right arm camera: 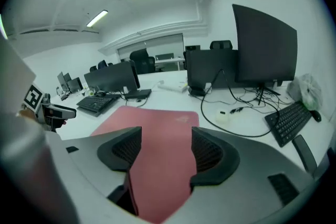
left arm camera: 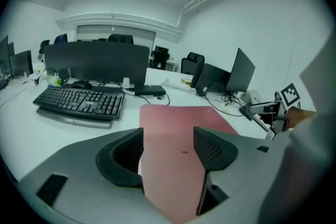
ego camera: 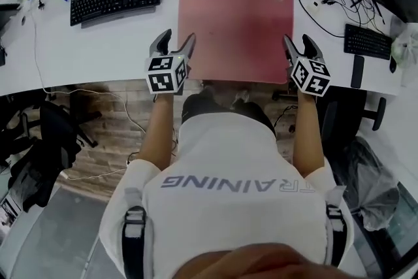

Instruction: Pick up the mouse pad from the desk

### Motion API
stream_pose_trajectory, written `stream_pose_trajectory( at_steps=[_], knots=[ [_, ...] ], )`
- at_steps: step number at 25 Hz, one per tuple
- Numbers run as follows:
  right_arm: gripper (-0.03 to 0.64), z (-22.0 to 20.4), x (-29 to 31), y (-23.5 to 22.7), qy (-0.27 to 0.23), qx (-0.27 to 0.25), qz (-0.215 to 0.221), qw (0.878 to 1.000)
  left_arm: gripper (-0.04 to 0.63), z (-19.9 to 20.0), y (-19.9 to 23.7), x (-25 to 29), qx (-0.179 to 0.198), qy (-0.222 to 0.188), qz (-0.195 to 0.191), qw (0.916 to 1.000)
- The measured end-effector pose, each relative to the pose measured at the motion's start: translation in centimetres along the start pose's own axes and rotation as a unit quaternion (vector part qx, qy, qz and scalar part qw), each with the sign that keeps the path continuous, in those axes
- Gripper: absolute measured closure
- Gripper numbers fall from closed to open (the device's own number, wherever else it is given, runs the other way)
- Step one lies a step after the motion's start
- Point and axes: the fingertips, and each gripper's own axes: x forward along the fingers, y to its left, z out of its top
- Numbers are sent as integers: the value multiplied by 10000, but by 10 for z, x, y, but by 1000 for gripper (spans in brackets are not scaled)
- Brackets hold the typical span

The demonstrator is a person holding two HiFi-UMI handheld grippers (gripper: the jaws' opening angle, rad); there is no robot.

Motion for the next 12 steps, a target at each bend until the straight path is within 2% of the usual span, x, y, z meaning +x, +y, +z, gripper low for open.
stream_pose_trajectory(
  at_steps=[2, 6, 12],
  knots=[
    [282, -29, 12, -13, 321, 188, -71, 9993, 281, -25, 8, 15, -83, 319, 102, 9994],
    [264, -78, 33, -32, 802, 505, -124, 9954, 274, -63, 17, 42, -127, 819, 256, 9962],
    [233, -126, 61, -43, 1366, 259, -202, 9901, 265, -100, 21, 64, -91, 1333, 390, 9903]
  ],
)
